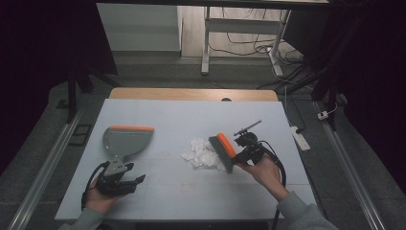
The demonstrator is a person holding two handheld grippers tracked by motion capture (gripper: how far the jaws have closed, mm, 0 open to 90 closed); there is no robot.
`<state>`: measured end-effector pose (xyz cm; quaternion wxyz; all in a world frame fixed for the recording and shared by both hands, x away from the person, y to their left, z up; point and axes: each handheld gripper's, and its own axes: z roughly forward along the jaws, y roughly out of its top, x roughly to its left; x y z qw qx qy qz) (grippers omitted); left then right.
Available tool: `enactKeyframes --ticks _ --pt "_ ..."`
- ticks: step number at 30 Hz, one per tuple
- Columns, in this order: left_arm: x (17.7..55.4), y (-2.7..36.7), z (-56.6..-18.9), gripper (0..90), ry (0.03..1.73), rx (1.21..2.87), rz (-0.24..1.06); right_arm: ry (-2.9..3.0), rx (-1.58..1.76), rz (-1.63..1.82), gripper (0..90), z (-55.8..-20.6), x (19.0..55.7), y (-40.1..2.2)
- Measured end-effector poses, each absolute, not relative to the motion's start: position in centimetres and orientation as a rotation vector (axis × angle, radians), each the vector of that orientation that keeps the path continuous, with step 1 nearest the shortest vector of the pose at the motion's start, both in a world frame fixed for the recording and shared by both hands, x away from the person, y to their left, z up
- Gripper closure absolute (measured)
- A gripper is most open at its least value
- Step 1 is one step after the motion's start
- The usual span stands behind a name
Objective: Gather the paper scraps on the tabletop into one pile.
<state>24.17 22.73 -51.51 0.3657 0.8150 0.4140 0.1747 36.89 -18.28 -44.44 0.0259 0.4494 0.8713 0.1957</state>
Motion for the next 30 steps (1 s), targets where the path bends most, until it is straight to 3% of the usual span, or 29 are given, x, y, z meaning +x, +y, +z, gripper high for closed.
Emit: enactKeyframes --ticks 5,14,30 --pt "24.2 22.8 -51.6 37.2 1.067 2.099 0.449 2.647 1.326 0.754 71.0 -43.3 37.7 -17.5" --pt "24.2 22.7 -51.5 37.2 1.068 2.100 0.453 2.517 1.332 0.905 70.9 -40.7 37.3 -21.4" --pt "24.8 22.4 -51.4 37.0 1.075 2.095 0.449 2.515 1.254 0.948 71.0 -42.8 36.8 -23.8"
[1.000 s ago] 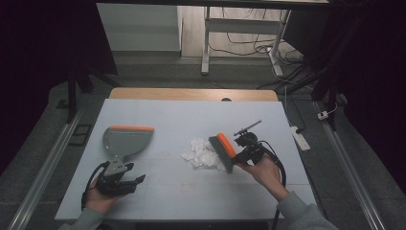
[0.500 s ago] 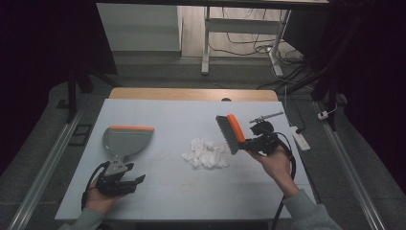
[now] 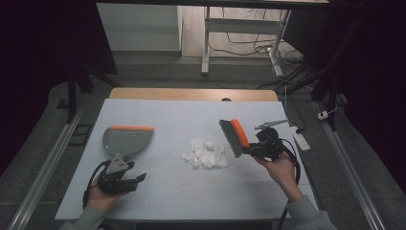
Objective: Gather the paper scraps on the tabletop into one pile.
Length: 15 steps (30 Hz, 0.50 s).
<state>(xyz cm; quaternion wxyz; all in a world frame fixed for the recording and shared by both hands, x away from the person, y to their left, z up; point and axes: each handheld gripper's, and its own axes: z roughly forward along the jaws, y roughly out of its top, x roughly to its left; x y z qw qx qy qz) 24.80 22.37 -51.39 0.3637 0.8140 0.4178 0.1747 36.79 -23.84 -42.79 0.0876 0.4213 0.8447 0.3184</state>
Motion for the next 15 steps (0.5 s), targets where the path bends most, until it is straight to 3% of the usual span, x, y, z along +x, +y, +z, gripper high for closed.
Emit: enactKeyframes --ticks 15 --pt "25.4 21.7 -51.1 36.4 1.073 2.089 0.459 2.433 1.174 1.027 71.0 -44.9 33.6 -28.7"
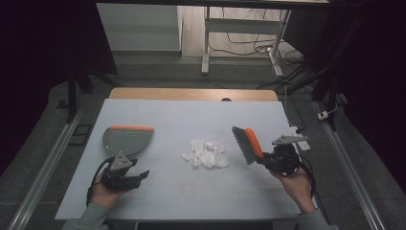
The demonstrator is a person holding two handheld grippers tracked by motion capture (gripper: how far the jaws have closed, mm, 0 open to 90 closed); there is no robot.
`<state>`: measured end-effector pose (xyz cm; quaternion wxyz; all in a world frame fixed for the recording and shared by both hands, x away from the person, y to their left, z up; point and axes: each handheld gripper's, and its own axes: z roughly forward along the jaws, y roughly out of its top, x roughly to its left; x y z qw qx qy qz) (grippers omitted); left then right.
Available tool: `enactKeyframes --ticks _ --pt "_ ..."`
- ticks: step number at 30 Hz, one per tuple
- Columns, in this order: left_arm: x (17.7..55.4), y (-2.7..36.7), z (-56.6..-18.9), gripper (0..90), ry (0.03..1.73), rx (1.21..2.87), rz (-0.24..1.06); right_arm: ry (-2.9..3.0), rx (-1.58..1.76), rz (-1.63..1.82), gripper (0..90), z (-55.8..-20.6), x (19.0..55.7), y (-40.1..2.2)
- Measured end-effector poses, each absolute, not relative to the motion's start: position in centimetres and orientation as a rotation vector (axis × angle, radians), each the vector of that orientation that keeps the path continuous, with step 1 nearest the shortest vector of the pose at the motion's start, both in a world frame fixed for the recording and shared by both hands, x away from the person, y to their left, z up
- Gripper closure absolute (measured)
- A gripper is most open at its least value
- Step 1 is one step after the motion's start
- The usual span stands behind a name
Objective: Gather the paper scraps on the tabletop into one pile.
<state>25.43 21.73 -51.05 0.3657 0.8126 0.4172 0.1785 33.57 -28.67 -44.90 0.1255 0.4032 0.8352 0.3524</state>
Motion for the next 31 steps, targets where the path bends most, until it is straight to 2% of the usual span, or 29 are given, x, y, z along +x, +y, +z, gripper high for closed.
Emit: enactKeyframes --ticks 12,31 --pt "25.7 22.1 -50.6 35.8 1.068 2.061 0.466 2.375 1.149 1.066 71.0 -47.2 31.3 -31.8" --pt "26.0 22.4 -50.4 35.4 1.073 2.057 0.464 2.380 1.096 1.080 70.9 -47.3 31.2 -31.6"
